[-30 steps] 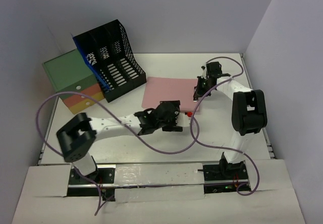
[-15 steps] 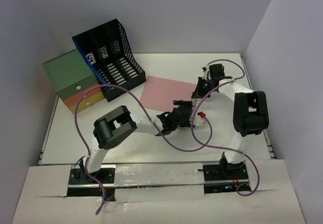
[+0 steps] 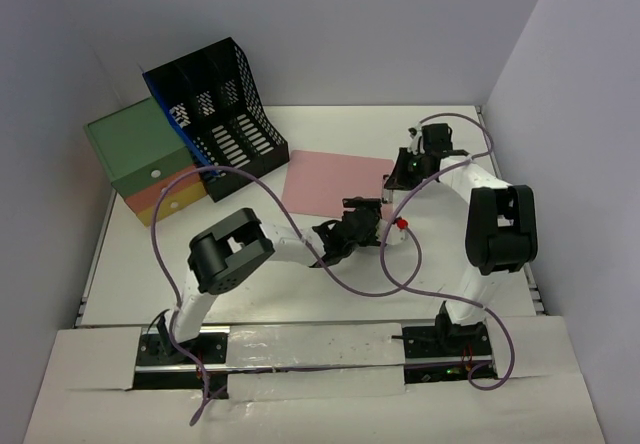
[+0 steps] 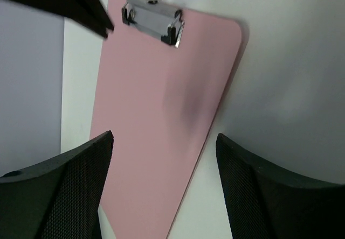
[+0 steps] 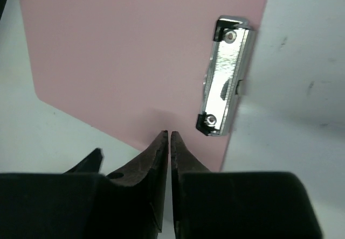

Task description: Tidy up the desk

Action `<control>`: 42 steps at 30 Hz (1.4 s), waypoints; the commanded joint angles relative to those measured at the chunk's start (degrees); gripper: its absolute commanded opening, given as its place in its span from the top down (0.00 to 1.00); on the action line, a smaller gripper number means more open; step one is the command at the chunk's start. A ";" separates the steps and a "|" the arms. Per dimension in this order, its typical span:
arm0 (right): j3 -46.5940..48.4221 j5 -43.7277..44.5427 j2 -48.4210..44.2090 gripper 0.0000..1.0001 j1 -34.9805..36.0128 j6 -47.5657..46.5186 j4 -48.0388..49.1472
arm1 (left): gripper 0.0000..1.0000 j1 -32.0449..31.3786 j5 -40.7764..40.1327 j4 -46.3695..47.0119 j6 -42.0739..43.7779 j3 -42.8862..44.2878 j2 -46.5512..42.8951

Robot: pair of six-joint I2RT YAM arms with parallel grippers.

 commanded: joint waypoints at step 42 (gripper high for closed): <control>29.94 35.92 23.88 0.82 12.07 -5.53 -21.35 | 0.13 8.79 1.52 -31.37 -21.78 -5.36 -27.24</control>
